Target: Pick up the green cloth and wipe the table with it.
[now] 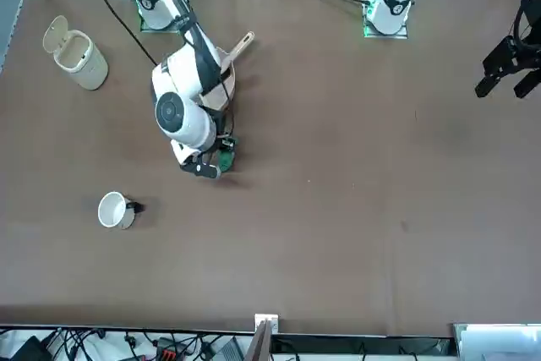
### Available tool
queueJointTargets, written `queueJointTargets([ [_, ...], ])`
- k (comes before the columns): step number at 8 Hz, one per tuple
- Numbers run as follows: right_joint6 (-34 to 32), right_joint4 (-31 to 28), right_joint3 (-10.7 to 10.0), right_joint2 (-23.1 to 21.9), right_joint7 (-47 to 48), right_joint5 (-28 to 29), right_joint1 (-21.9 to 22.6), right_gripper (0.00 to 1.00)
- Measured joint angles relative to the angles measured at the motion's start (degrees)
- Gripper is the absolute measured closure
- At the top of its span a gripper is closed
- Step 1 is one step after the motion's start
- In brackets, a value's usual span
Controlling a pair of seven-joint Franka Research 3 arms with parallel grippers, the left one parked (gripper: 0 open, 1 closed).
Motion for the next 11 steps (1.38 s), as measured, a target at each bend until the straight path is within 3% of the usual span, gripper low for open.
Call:
queueJointTargets([
  [2,0.03,-0.24,-1.01,1.79,-2.13,-0.01,-0.79,0.58],
  [5,-1.2,1.55,-2.01,0.77,-2.46,-0.43,-1.02,0.06],
  [6,-4.26,2.99,-3.06,-0.86,-2.71,-1.74,-1.1,0.0],
  [8,-11.12,5.76,-5.84,-6.0,-7.16,-4.72,-2.48,0.0],
  [11,-17.46,6.44,-8.42,-13.63,-23.44,-9.05,-8.59,0.0],
])
